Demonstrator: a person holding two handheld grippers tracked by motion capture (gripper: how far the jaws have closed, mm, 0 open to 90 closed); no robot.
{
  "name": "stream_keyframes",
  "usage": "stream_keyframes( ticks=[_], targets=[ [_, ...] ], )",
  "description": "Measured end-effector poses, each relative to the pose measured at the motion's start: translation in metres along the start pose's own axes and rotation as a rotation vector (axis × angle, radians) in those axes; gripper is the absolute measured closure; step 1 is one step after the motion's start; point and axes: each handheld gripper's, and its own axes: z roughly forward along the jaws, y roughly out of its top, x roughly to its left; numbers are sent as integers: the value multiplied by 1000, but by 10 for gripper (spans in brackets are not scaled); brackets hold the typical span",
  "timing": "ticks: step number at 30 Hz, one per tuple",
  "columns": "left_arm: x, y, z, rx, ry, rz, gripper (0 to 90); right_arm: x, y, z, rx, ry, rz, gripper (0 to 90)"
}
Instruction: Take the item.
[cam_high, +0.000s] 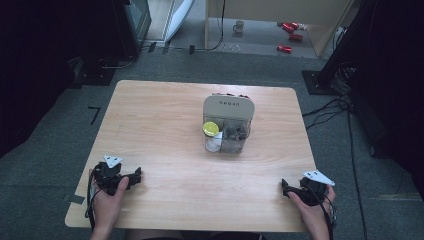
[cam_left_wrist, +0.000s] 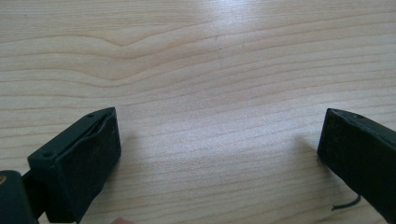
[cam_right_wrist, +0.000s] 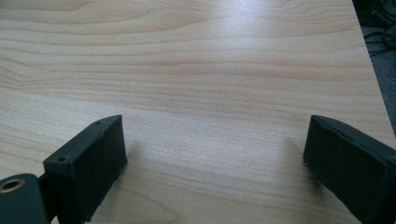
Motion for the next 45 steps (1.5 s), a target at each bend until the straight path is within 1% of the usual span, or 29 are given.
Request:
stream_keyframes(
  ticks=[4,6,7,8,9,12,14,15,16,17,19,20,22,23,24,28,29,30,32,37,38,39,40,41,43,45],
  targets=[
    [0,0,0,1,0,1,0,0,0,0,1,-3,6,60],
    [0,0,0,3,-2,6,0,0,1,0,-8,-13,16,108],
    [0,0,0,3,-3,6,0,0,1,0,-8,-13,16,108],
    [-1,0,0,1,-4,6,0,1,2,-2,-7,-12,38,132],
    [-1,0,0,1,-4,6,0,1,4,-2,-7,-1,45,132],
    [-1,0,0,1,-5,7,0,5,6,-3,-12,1,38,138],
    [-1,0,0,1,-6,8,0,12,13,-5,-23,14,36,149],
    [-1,0,0,1,-6,8,0,12,13,-5,-23,14,36,149],
    [-1,0,0,1,-6,9,0,16,19,-7,-38,24,40,161],
    [-1,0,0,1,-6,9,0,16,19,-7,-38,24,40,161],
    [-1,-1,0,1,-8,11,0,19,27,-9,-50,45,53,171],
    [-1,-1,-1,1,-9,13,0,25,36,-10,-59,52,31,172],
    [-2,-1,-1,1,-8,12,0,32,46,-11,-63,50,-13,174],
    [-2,-1,-1,1,-8,12,0,32,46,-11,-63,50,-13,174],
    [-2,-1,-1,2,-9,13,0,40,56,-12,-68,65,-24,178],
    [-3,-1,-1,1,-10,13,0,54,74,-14,-91,109,-29,198],
    [-3,-1,-1,1,-10,14,0,54,74,-14,-91,109,-29,198],
    [-3,-1,0,1,-11,14,0,59,84,-16,-109,127,-36,216],
    [-3,-1,0,1,-11,13,0,63,94,-17,-120,141,-30,224],
    [-3,-1,0,0,-12,15,0,71,115,-16,-144,162,-12,234],
    [-3,-1,0,0,-12,15,0,71,115,-16,-144,162,-12,234],
    [-3,-1,0,0,-12,16,0,74,122,-16,-150,169,-13,239],
    [-3,-1,0,0,-12,16,0,74,122,-16,-150,169,-13,239],
    [-3,-1,0,0,-12,16,0,78,130,-16,-160,175,-12,246],
    [-3,-1,0,0,-12,16,0,81,137,-15,-168,181,-16,249],
    [-3,-1,0,0,-12,16,0,83,141,-14,-169,185,-15,252]
  ],
)
